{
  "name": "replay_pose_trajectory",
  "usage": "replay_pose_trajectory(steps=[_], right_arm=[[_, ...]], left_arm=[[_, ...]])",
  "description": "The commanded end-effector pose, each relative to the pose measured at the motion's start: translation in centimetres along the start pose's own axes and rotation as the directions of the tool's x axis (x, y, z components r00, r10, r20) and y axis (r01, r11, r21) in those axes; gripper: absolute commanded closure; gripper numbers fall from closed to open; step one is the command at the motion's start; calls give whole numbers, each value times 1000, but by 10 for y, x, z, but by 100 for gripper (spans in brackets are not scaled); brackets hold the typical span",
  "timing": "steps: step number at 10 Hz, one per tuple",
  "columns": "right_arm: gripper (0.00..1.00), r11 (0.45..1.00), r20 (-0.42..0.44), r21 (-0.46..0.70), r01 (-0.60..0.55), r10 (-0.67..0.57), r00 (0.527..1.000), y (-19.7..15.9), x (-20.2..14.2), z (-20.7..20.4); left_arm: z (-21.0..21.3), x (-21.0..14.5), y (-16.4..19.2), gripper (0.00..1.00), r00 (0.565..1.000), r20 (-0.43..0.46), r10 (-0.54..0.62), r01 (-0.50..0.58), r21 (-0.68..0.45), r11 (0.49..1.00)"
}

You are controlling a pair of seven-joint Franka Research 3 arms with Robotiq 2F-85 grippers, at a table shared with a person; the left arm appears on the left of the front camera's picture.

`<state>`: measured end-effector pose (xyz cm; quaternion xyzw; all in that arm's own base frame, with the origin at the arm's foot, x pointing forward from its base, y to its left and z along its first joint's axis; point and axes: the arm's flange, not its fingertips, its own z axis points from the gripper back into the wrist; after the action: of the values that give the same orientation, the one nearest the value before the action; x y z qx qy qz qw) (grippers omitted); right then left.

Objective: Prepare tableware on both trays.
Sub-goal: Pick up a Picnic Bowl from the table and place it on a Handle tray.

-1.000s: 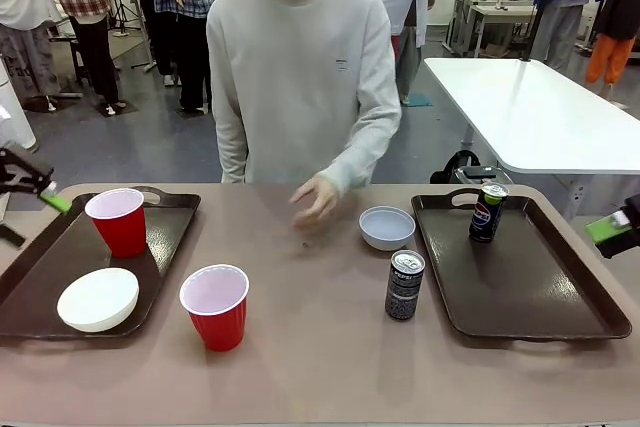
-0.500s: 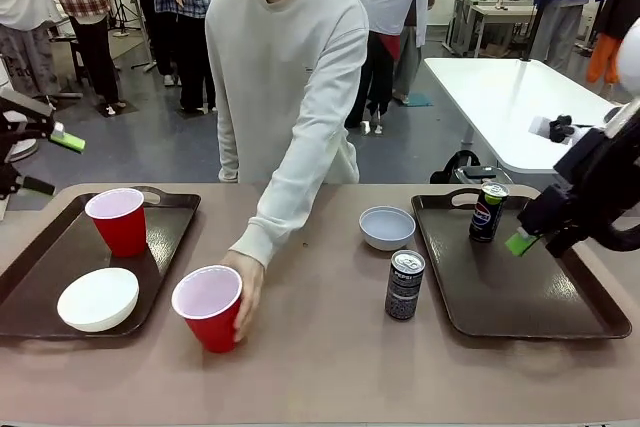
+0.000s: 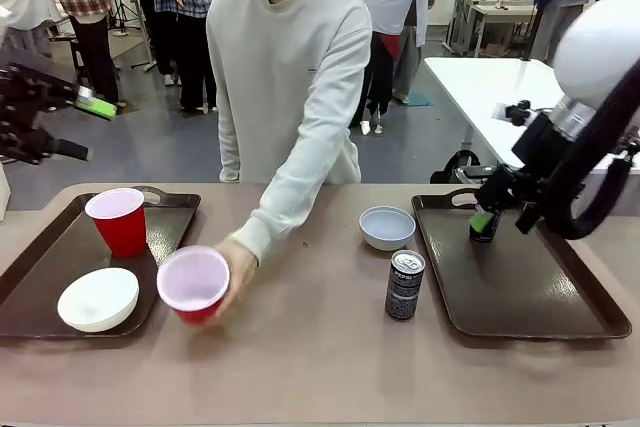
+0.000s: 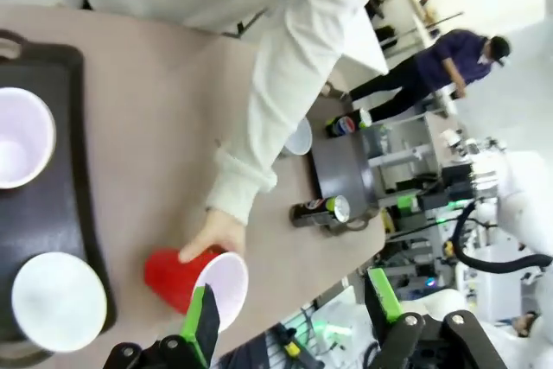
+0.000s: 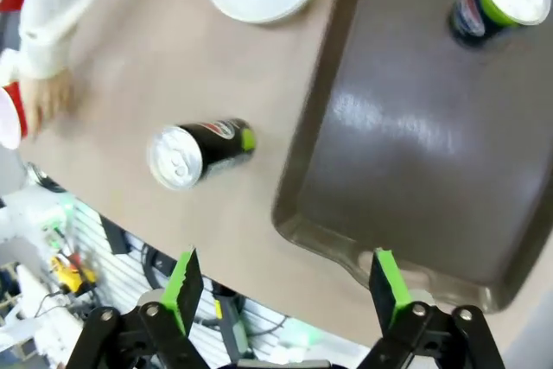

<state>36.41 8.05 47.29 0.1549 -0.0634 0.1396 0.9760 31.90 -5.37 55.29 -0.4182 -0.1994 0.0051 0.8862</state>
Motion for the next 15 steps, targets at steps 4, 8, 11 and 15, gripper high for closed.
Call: replay_pose_trajectory(steps=[4,8,11,15], right_arm=[[0,1000,-3,5,-4,4,1000,-3,-1,1],[0,992,-34,-122,32,-37,999,38,81,-26],[0,974,-48,-220,47,-59,997,51,119,-47],[0,988,-44,-154,19,-26,999,48,105,-46]], left_arm=[[20,4,12,10,1000,4,26,-26,-17,1000],[20,4,12,10,1000,4,26,-26,-17,1000],[17,3,12,10,999,11,40,-40,-25,999],[103,-5,36,10,980,-117,162,-158,42,987]])
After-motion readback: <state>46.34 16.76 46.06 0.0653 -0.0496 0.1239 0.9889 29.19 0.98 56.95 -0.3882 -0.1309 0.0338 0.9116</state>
